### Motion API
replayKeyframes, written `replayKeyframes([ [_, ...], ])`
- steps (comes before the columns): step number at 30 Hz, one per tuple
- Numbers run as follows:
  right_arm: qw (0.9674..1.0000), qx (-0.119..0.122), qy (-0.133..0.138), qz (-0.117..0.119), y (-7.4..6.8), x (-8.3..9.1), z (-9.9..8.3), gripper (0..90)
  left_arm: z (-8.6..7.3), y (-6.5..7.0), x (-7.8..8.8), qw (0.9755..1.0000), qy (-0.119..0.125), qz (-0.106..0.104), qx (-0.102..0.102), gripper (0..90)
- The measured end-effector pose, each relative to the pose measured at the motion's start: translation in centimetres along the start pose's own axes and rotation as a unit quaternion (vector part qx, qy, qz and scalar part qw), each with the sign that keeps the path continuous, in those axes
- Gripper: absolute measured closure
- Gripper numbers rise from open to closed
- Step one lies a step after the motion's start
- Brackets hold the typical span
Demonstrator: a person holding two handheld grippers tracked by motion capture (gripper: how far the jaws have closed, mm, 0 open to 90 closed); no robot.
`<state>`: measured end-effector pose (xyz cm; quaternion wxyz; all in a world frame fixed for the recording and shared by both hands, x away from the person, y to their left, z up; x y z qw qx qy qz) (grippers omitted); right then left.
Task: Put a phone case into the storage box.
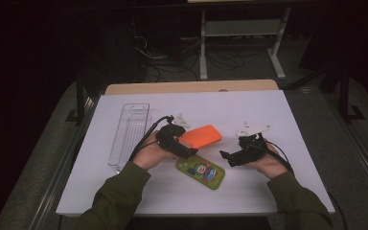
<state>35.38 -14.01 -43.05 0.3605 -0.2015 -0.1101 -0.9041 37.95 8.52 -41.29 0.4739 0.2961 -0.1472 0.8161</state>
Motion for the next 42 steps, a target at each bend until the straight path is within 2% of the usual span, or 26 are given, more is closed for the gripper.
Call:
replayKeyframes([
  [5, 0.9996, 0.028, -0.003, -0.007, -0.2, -0.1, 0.0, 1.2, 0.0, -0.1, 0.0, 1.0000, 0.000, 0.002, -0.002, 15.8],
  [12, 0.9986, 0.051, -0.007, -0.014, -0.7, -0.2, 0.1, 1.2, 0.0, -0.2, 0.0, 1.0000, -0.002, -0.002, 0.002, 15.8],
  [13, 0.9979, 0.063, -0.007, -0.014, -0.7, -0.2, 0.1, 1.2, 0.0, -0.2, 0.0, 1.0000, -0.002, -0.001, 0.003, 15.8],
  [14, 0.9979, 0.063, -0.007, -0.017, -0.9, -0.2, 0.1, 1.2, 0.0, -0.2, 0.0, 1.0000, -0.002, -0.001, 0.001, 15.9],
  [19, 0.9954, 0.092, -0.009, -0.026, -1.3, -0.4, 0.1, 1.2, 0.0, -0.2, 0.0, 1.0000, 0.002, -0.001, 0.000, 15.9],
  [23, 0.9918, 0.124, -0.010, -0.029, -1.5, -0.5, 0.0, 1.2, 0.0, -0.1, 0.0, 1.0000, 0.003, -0.001, 0.002, 15.9],
  [24, 0.9899, 0.138, -0.007, -0.032, -1.6, -0.5, 0.0, 1.2, 0.0, -0.1, 0.1, 1.0000, 0.002, -0.002, 0.002, 15.9],
  [26, 0.9897, 0.139, -0.005, -0.035, -1.7, -0.6, 0.0, 1.2, 0.1, -0.1, 0.1, 1.0000, 0.003, -0.003, -0.003, 15.9],
  [28, 0.9867, 0.158, -0.001, -0.039, -1.9, -0.6, 0.0, 1.2, 0.1, -0.1, 0.1, 1.0000, 0.002, -0.004, -0.004, 15.9],
  [29, 0.9867, 0.158, -0.001, -0.039, -1.9, -0.6, 0.0, 1.2, 0.1, -0.1, 0.1, 1.0000, 0.003, -0.004, -0.005, 15.9],
  [31, 0.9837, 0.174, 0.003, -0.045, -2.0, -0.6, 0.1, 1.2, 0.1, 0.0, 0.0, 0.9998, 0.016, -0.002, 0.007, 16.0],
  [32, 0.9823, 0.181, 0.003, -0.047, -2.1, -0.6, 0.1, 1.2, 0.1, -0.2, 0.1, 1.0000, 0.005, -0.005, -0.006, 16.0],
  [38, 0.9745, 0.217, 0.009, -0.057, -2.5, -0.6, 0.1, 1.2, 0.1, -0.2, 0.2, 0.9999, 0.006, -0.006, -0.006, 16.0],
  [40, 0.9711, 0.231, 0.011, -0.060, -2.5, -0.7, 0.1, 1.2, 0.1, -0.1, 0.2, 0.9999, 0.008, -0.006, -0.005, 16.0],
  [41, 0.9680, 0.243, 0.009, -0.064, -2.4, -0.7, 0.1, 1.2, 0.1, 0.0, 0.1, 0.9998, 0.018, -0.003, 0.004, 16.0],
  [42, 0.9670, 0.245, 0.009, -0.068, -2.6, -0.7, 0.0, 1.2, 0.1, 0.0, 0.1, 0.9999, 0.016, -0.004, 0.002, 16.0],
])
Point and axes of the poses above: each handheld gripper's, and its own axes: x roughly backward along the jaws, z roughly out of its top, y roughly to its right, the point moved 4 cm from there along -x, roughly forward along the jaws, and after that the axes turned 12 degrees about y, right-handed, at the moved point
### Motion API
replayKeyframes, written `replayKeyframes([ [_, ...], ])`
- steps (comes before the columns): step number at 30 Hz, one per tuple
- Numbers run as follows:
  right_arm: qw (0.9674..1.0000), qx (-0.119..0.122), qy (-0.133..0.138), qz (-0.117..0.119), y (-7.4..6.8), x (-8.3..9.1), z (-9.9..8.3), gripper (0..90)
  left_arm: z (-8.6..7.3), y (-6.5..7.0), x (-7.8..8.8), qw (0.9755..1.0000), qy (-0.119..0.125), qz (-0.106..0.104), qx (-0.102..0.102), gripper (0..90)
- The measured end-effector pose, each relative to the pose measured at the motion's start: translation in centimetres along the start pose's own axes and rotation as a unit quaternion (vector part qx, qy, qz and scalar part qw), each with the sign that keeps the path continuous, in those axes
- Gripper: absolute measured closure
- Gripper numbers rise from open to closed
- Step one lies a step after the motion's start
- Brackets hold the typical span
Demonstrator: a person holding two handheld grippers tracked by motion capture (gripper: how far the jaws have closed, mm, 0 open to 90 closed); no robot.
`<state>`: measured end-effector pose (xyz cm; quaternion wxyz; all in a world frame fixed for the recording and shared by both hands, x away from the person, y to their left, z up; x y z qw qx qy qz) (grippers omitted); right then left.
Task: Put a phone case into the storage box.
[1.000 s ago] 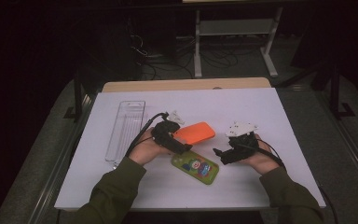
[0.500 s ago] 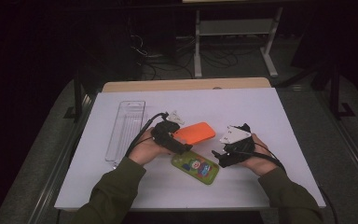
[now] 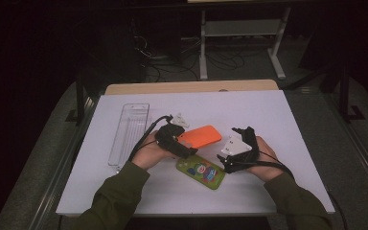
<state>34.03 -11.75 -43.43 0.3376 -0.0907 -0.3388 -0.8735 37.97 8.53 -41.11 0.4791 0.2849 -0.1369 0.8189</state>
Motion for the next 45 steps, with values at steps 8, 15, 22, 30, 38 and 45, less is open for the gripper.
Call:
replayKeyframes([
  [8, 0.9990, 0.044, 0.007, -0.012, -0.2, 0.0, 0.2, 1.2, 0.0, 0.1, 0.0, 1.0000, 0.004, -0.003, 0.004, 16.0],
  [15, 0.9964, 0.079, 0.016, -0.025, -0.7, 0.0, 0.5, 1.2, 0.1, 0.1, 0.0, 1.0000, 0.006, -0.004, 0.002, 16.0],
  [22, 0.9903, 0.132, 0.020, -0.039, -1.2, 0.0, 0.8, 1.2, 0.1, 0.2, 0.0, 1.0000, 0.005, -0.002, 0.007, 16.0],
  [30, 0.9798, 0.190, 0.029, -0.054, -1.6, -0.1, 1.0, 1.3, 0.1, 0.2, 0.1, 1.0000, 0.000, -0.005, 0.000, 16.0],
  [38, 0.9711, 0.230, 0.031, -0.057, -2.3, -0.1, 1.4, 2.7, 0.2, 0.6, 0.0, 1.0000, -0.001, -0.009, -0.003, 16.0],
  [45, 0.9666, 0.245, 0.028, -0.069, -2.5, -0.1, 1.9, 4.9, 0.4, 0.9, 0.0, 0.9998, -0.003, -0.015, -0.013, 16.0],
])
Point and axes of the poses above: each handheld gripper's, and its own axes: x roughly backward along the jaws, z roughly out of its top, y roughly to its right, the point moved 4 cm from there along -x, roughly forward along the jaws, and after that the axes turned 12 degrees about y, right-handed, at the moved point
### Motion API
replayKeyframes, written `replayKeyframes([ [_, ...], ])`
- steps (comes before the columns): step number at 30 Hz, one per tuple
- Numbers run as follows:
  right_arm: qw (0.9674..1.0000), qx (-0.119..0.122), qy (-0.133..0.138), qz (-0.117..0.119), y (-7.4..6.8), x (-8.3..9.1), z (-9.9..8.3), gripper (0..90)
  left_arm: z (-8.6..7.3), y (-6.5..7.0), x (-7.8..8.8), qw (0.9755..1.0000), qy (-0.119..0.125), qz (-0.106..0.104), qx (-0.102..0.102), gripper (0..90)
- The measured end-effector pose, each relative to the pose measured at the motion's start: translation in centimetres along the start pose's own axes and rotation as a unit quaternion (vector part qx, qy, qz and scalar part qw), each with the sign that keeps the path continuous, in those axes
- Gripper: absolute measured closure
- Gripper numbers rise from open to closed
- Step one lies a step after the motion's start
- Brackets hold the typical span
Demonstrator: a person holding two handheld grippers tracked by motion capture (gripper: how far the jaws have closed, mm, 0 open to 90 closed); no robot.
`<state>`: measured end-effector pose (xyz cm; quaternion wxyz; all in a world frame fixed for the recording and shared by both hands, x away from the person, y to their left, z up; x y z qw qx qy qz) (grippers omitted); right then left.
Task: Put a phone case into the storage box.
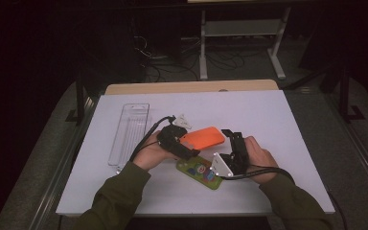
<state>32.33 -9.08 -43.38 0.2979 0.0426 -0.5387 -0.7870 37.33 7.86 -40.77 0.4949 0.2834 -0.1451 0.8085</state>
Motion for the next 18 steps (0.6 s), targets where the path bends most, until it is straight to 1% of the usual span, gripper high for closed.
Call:
replayKeyframes([
  [1, 1.0000, 0.000, 0.000, 0.002, 0.0, 0.0, 0.1, 5.7, 0.0, 0.0, 0.0, 1.0000, 0.000, -0.002, -0.002, 16.0],
  [2, 1.0000, 0.003, -0.001, -0.003, 0.0, 0.0, 0.2, 7.2, 0.1, 0.1, 0.0, 1.0000, 0.000, -0.001, -0.004, 16.0],
  [3, 0.9999, 0.008, 0.000, -0.009, 0.0, 0.0, 0.2, 8.9, 0.1, 0.1, 0.0, 1.0000, 0.000, -0.003, -0.002, 16.0],
  [4, 0.9998, 0.016, 0.003, -0.009, 0.1, 0.0, 0.3, 10.0, 0.1, 0.2, -0.1, 1.0000, 0.002, -0.004, -0.005, 16.0],
  [5, 0.9998, 0.014, 0.003, -0.013, 0.1, 0.1, 0.5, 11.6, 0.1, 0.2, -0.1, 1.0000, 0.003, -0.004, -0.006, 16.0],
  [6, 0.9998, 0.015, 0.004, -0.011, 0.1, 0.2, 0.5, 13.0, 0.1, 0.3, -0.1, 1.0000, 0.001, -0.006, -0.007, 16.0],
  [7, 0.9997, 0.019, 0.006, -0.014, 0.1, 0.2, 0.6, 13.8, 0.1, 0.3, -0.1, 1.0000, 0.002, -0.006, -0.007, 16.0],
  [8, 0.9993, 0.028, 0.008, -0.022, 0.1, 0.1, 0.7, 16.0, 0.2, 0.4, -0.1, 0.9999, 0.002, -0.008, -0.007, 16.0],
  [11, 0.9988, 0.041, 0.012, -0.025, 0.0, 0.2, 0.9, 23.8, 0.2, 0.5, -0.2, 0.9999, 0.006, -0.008, -0.005, 16.0],
  [12, 0.9988, 0.040, 0.015, -0.022, -0.2, 0.1, 0.9, 26.6, 0.3, 0.5, -0.2, 0.9999, 0.003, -0.009, -0.009, 16.0],
  [13, 0.9990, 0.039, 0.012, -0.020, -0.3, 0.2, 0.9, 28.0, 0.3, 0.5, -0.2, 0.9999, 0.003, -0.009, -0.010, 16.0],
  [15, 0.9989, 0.042, 0.014, -0.018, -0.3, 0.2, 1.0, 32.2, 0.3, 0.5, -0.1, 0.9999, 0.001, -0.011, -0.012, 16.0],
  [16, 0.9993, 0.027, 0.012, -0.021, -0.5, 0.3, 1.1, 33.2, 0.3, 0.4, -0.2, 0.9999, 0.001, -0.010, -0.013, 16.0],
  [17, 0.9986, 0.047, 0.015, -0.016, -0.4, 0.3, 1.1, 35.9, 0.3, 0.5, -0.2, 0.9999, 0.000, -0.011, -0.013, 16.0],
  [18, 0.9986, 0.049, 0.015, -0.015, -0.4, 0.3, 1.1, 37.7, 0.3, 0.5, -0.2, 0.9999, 0.000, -0.012, -0.012, 16.0],
])
Point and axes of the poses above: each handheld gripper's, and its own axes: x roughly backward along the jaws, z roughly out of its top, y roughly to its right, the point moved 4 cm from there along -x, roughly forward along the jaws, and after that the axes turned 12 degrees about y, right-handed, at the moved point
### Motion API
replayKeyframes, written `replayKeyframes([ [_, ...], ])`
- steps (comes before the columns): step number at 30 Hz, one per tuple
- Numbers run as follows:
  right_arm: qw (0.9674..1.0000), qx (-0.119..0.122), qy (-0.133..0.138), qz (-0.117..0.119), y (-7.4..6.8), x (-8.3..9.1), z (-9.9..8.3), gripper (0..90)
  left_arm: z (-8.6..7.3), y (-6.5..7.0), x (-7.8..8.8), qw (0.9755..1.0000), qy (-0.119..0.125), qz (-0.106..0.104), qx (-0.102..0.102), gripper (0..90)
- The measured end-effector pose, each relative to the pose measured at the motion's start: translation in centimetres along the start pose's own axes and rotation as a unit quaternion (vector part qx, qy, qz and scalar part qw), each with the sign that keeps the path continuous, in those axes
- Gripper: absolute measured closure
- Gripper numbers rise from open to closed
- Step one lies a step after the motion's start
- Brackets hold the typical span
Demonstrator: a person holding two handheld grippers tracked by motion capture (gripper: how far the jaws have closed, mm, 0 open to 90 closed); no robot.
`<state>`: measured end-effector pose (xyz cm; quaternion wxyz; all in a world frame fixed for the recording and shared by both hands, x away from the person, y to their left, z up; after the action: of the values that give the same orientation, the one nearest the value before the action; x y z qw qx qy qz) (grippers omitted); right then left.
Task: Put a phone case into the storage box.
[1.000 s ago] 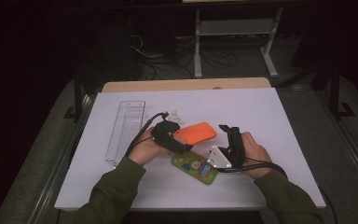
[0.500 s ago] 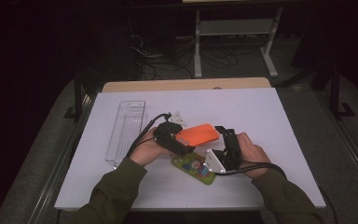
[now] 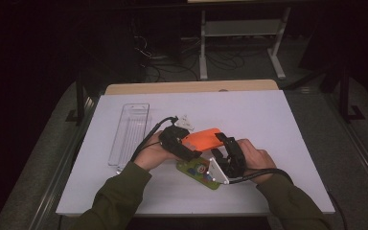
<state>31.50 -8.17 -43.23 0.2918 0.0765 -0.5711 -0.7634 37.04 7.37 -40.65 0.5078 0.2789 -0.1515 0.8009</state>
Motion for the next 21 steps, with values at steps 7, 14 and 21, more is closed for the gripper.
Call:
replayKeyframes([
  [7, 1.0000, -0.003, 0.002, -0.004, -0.40, -0.16, 0.28, 47.3, 0.05, 0.27, -0.07, 1.0000, 0.003, -0.003, 0.002, 16.0],
  [14, 0.9997, 0.020, 0.009, 0.003, -0.41, -0.35, 0.34, 55.2, 0.10, 0.41, -0.17, 0.9999, 0.007, -0.007, 0.000, 16.0],
  [21, 0.9998, 0.019, 0.010, 0.006, -0.52, -0.41, 0.42, 66.6, 0.13, 0.55, -0.24, 0.9999, 0.009, -0.011, -0.001, 16.0],
])
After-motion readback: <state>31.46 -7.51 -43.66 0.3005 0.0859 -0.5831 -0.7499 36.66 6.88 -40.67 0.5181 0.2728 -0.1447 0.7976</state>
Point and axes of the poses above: each handheld gripper's, and its own axes: x roughly backward along the jaws, z roughly out of its top, y roughly to its right, the point moved 4 cm from there along -x, roughly forward along the jaws, and after that the axes turned 12 degrees about y, right-handed, at the moved point
